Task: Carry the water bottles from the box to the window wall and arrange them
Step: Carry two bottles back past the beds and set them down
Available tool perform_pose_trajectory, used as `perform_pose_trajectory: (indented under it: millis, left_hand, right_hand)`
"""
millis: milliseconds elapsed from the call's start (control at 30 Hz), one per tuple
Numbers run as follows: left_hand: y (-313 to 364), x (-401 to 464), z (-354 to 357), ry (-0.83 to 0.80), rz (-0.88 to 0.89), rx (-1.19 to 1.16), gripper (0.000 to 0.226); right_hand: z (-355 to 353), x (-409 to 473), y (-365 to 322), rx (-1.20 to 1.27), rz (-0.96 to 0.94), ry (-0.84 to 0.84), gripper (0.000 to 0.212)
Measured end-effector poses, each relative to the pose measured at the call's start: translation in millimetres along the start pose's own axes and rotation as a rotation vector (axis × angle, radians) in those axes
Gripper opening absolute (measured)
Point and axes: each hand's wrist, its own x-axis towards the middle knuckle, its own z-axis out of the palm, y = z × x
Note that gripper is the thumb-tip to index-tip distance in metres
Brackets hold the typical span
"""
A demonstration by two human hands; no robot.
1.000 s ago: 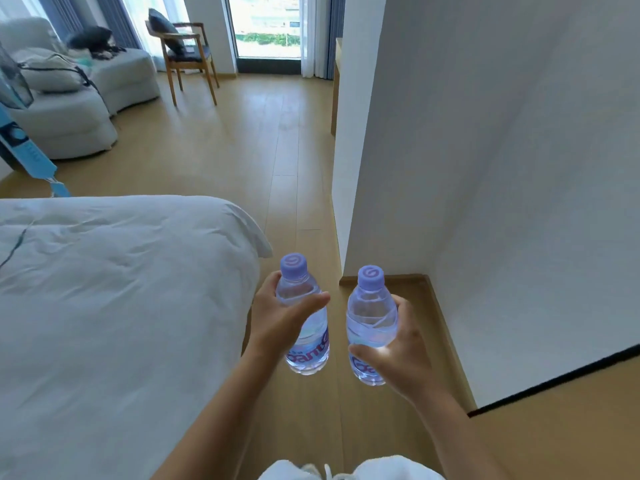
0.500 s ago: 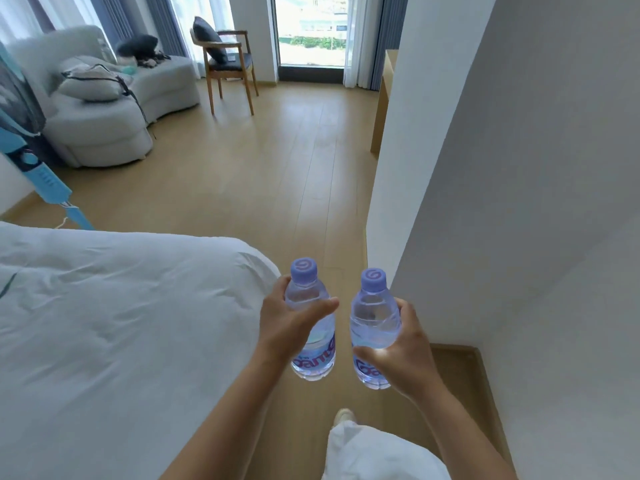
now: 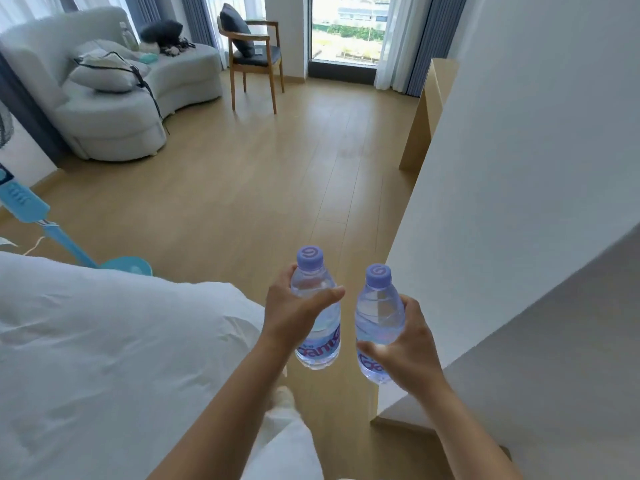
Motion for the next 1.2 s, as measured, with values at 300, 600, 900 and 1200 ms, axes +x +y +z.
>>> perform_pose_trajectory:
  millis: [300, 600, 900, 1200]
  left_hand:
    - [26.5, 205.7, 19.9, -0.135, 0.002, -0.016, 0.052]
    - [51.3, 378.9, 57.6, -0.222, -0.013, -0.022, 0.047]
    - [60.8, 534.6, 146.6, -0.271, -0.023, 0.024, 0.046]
    - [97.0, 683.9, 259.3, -0.312, -0.042, -0.009, 0.045]
  right_hand:
    - [35.7, 184.1, -12.8, 0.061, 0.073, 0.070, 0.063]
    - [50.5, 334.5, -16.9, 0.075, 0.120, 0.240, 0.071]
    - [30.6, 505.1, 18.3, 0.101, 0.135, 0.299, 0.069]
    - [-30.7, 678.4, 43.4, 0.160, 0.145, 0.352, 0.072]
